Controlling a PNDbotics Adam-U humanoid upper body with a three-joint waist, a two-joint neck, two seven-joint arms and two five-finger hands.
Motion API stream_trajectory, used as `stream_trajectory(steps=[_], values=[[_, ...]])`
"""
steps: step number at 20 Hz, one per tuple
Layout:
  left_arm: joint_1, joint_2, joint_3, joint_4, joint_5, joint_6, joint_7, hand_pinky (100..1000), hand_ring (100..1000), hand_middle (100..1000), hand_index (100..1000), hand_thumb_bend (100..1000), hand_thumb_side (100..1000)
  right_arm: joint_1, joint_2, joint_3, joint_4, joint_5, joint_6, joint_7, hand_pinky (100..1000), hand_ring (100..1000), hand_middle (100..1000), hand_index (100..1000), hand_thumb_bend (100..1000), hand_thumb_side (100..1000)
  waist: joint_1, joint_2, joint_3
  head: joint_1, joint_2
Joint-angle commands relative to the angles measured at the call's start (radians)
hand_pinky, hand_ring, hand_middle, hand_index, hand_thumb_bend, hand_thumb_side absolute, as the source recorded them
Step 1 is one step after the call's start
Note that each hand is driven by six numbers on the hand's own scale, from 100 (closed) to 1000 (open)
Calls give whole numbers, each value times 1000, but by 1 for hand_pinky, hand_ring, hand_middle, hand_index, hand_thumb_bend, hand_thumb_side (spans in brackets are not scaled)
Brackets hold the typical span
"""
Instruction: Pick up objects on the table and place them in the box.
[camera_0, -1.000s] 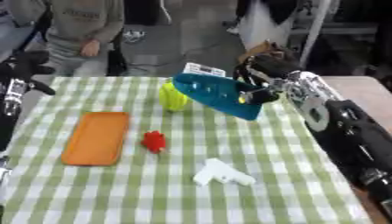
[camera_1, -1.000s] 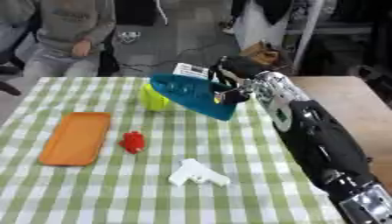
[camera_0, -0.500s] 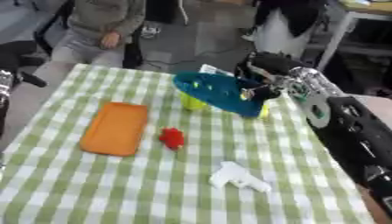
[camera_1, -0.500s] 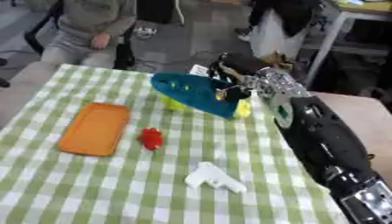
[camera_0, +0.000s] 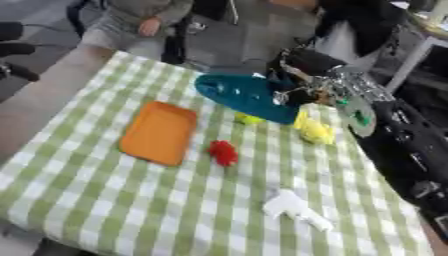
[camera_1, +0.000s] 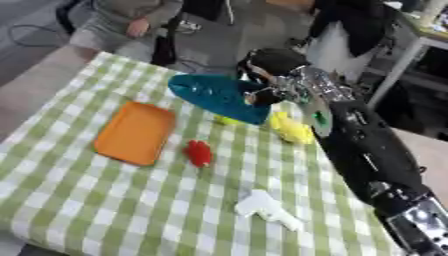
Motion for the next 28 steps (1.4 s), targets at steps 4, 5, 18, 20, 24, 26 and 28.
stream_trajectory(steps=[4,5,18,20,24,26,28], values=[[-25,-11,0,-38,1,2,-5,526,726,791,815,168,997,-46,-4,-11,-39,4,-1,-14,127,329,404,440,100,100,-16,-23,38,-13,-21],[-28,-14,-2,-41,3,1,-7,527,727,791,815,168,996,-48,2,-9,-42,2,0,-18,127,329,404,440,100,100,-16,-23,46,-15,-23],[-78,-64,-17,-75,21,0,-20,528,728,792,815,171,995,-43,69,-6,-20,-17,13,-64,110,311,387,436,100,100,-17,18,166,-44,-46],[-83,-68,-18,-78,23,-1,-23,527,728,792,815,170,996,-39,74,-8,-8,-17,15,-73,108,309,385,435,100,100,-17,28,178,-45,-42],[-89,-69,-18,-82,25,-2,-26,525,727,792,815,168,998,-35,75,-15,9,-16,17,-92,104,305,381,434,100,100,-17,46,192,-50,-36],[-91,-69,-18,-83,26,-3,-28,524,727,792,816,168,999,-32,74,-19,18,-14,20,-104,102,304,380,433,100,100,-17,54,193,-52,-35],[-92,-70,-18,-85,26,-3,-29,524,727,792,815,167,999,-28,75,-22,29,-13,23,-115,102,304,380,434,100,100,-17,58,194,-54,-34]])
